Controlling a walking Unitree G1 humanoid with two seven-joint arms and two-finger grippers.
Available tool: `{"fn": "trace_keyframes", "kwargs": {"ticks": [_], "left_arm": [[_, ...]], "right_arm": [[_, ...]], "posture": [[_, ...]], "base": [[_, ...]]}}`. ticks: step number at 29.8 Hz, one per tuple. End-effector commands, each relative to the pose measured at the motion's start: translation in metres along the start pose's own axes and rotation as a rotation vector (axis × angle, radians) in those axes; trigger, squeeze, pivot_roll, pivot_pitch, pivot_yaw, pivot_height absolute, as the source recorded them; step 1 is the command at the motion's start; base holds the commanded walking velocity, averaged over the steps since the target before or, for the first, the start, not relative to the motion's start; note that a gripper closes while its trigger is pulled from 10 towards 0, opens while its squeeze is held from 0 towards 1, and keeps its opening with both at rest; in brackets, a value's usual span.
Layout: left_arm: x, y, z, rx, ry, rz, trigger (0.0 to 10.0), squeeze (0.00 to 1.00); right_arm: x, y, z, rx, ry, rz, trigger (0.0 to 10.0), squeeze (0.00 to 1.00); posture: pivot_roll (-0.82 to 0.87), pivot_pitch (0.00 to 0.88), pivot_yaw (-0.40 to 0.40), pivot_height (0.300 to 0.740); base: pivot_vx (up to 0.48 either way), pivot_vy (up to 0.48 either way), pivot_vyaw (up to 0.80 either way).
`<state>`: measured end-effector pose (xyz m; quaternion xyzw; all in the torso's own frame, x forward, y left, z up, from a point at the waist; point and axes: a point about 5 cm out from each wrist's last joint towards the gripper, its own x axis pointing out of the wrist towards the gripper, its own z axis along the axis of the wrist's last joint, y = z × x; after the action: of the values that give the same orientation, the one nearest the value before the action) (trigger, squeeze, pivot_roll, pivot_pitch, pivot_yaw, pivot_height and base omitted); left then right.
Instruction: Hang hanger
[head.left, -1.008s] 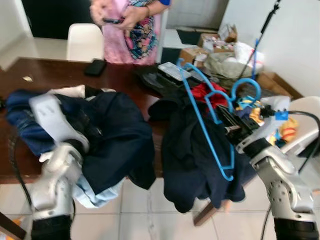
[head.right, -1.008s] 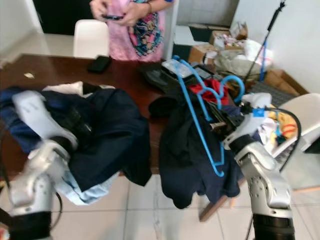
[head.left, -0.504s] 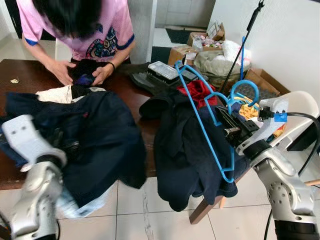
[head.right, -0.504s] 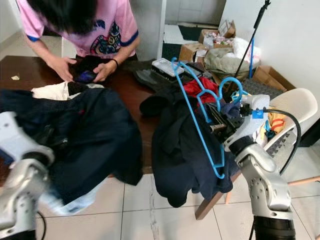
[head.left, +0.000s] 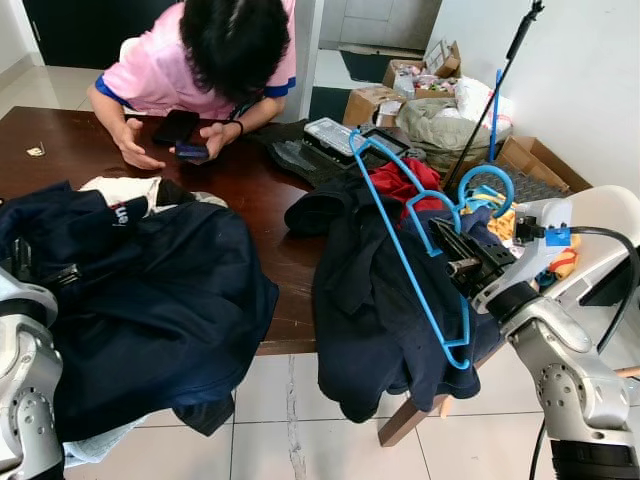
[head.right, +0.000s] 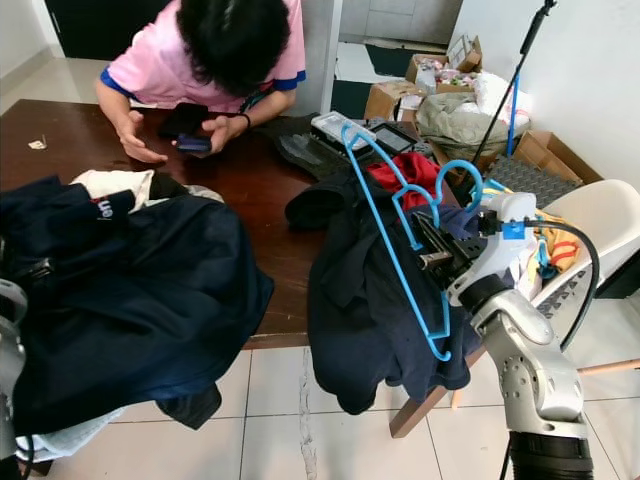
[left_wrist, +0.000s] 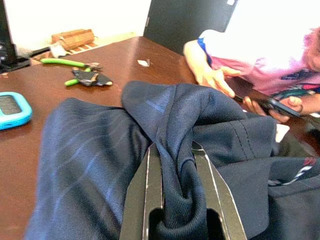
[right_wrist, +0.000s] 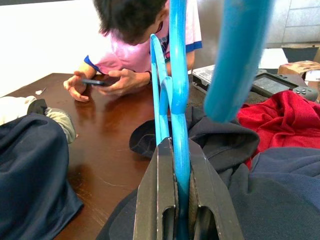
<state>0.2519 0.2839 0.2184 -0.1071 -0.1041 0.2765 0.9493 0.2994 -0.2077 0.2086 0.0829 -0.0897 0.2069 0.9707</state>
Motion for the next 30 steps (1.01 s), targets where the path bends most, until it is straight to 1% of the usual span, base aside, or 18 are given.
{"fn": "trace_keyframes", "kwargs": {"ticks": [1,4,7,8,12,14,16,17,19,20,22,23,24,25,26,27,28,30], "left_arm": [[-0.004,-0.013,-0.002,-0.037,0.011,-0.040,10.0,0.00],[-0.004,-0.013,-0.002,-0.037,0.011,-0.040,10.0,0.00],[-0.006,-0.019,-0.006,-0.055,0.029,-0.060,10.0,0.00],[-0.006,-0.021,-0.008,-0.069,0.044,-0.062,10.0,1.00],[-0.006,-0.023,-0.007,-0.063,0.044,-0.066,10.0,1.00],[-0.005,-0.026,-0.003,-0.036,0.034,-0.086,10.0,1.00],[-0.007,-0.045,0.011,0.107,-0.033,-0.214,10.0,1.00],[-0.007,-0.045,0.011,0.107,-0.033,-0.214,10.0,1.00],[-0.011,-0.060,0.018,0.192,-0.084,-0.321,10.0,1.00],[-0.011,-0.060,0.018,0.192,-0.084,-0.321,10.0,1.00],[-0.018,-0.087,0.022,0.239,-0.132,-0.503,10.0,1.00],[-0.018,-0.087,0.022,0.239,-0.132,-0.503,10.0,1.00],[-0.024,-0.105,0.026,0.262,-0.162,-0.626,10.0,1.00],[-0.024,-0.105,0.026,0.262,-0.162,-0.626,10.0,1.00],[-0.028,-0.115,0.027,0.277,-0.180,-0.704,10.0,1.00],[-0.028,-0.115,0.027,0.277,-0.180,-0.704,10.0,1.00],[-0.032,-0.127,0.032,0.302,-0.206,-0.783,10.0,1.00],[-0.032,-0.127,0.032,0.302,-0.206,-0.783,10.0,1.00]], "right_arm": [[-0.005,-0.005,0.000,-0.009,0.014,-0.016,10.0,0.00],[-0.005,-0.005,0.000,-0.009,0.014,-0.016,10.0,0.00],[-0.005,-0.005,0.001,-0.013,0.013,-0.018,10.0,0.00],[-0.005,-0.005,0.001,-0.015,0.017,-0.016,10.0,0.00],[-0.003,-0.005,0.002,-0.016,0.019,-0.011,10.0,0.00],[-0.001,-0.004,0.002,-0.015,0.020,-0.006,10.0,0.00],[0.000,-0.004,0.000,-0.010,0.017,-0.007,10.0,0.00],[0.000,-0.004,0.000,-0.010,0.017,-0.007,10.0,0.00],[-0.003,-0.004,-0.001,-0.006,0.016,-0.012,10.0,0.00],[-0.003,-0.004,-0.001,-0.006,0.016,-0.012,10.0,0.00],[-0.005,-0.005,-0.003,-0.004,0.019,-0.022,10.0,0.00],[-0.005,-0.005,-0.003,-0.004,0.019,-0.022,10.0,0.00],[-0.005,-0.006,-0.003,-0.002,0.016,-0.025,10.0,0.00],[-0.005,-0.006,-0.003,-0.002,0.016,-0.025,10.0,0.00],[-0.005,-0.006,-0.002,-0.001,0.014,-0.027,10.0,0.00],[-0.005,-0.006,-0.002,-0.001,0.014,-0.027,10.0,0.00],[-0.005,-0.006,-0.002,-0.001,0.013,-0.030,10.0,0.00],[-0.005,-0.006,-0.002,-0.001,0.013,-0.030,10.0,0.00]], "posture": [[0.09,0.124,-0.112,0.740],[0.09,0.124,-0.112,0.740],[0.08,0.118,-0.119,0.740],[0.08,0.118,-0.129,0.740],[0.09,0.123,-0.130,0.740],[0.10,0.131,-0.128,0.740],[0.10,0.135,-0.116,0.740],[0.10,0.135,-0.116,0.740],[0.10,0.137,-0.112,0.740],[0.10,0.137,-0.112,0.740],[0.09,0.130,-0.102,0.740],[0.09,0.130,-0.102,0.740],[0.09,0.132,-0.098,0.740],[0.09,0.132,-0.098,0.740],[0.09,0.132,-0.098,0.740],[0.09,0.132,-0.098,0.740],[0.09,0.137,-0.093,0.740],[0.09,0.137,-0.093,0.740]], "base": [[0.000,0.000,0.00],[0.000,0.000,0.00],[0.000,0.000,0.00],[0.000,0.000,0.00],[0.000,0.000,0.00],[0.000,0.000,0.00],[0.000,0.000,0.00],[0.000,0.000,0.00],[0.000,0.000,0.00],[0.000,0.000,0.00],[0.000,0.000,0.00],[0.000,0.000,0.00],[0.000,0.000,0.00],[0.000,0.000,0.00],[0.000,0.000,0.00],[0.000,0.000,0.00],[0.000,0.000,0.00],[0.000,0.000,0.00]]}}
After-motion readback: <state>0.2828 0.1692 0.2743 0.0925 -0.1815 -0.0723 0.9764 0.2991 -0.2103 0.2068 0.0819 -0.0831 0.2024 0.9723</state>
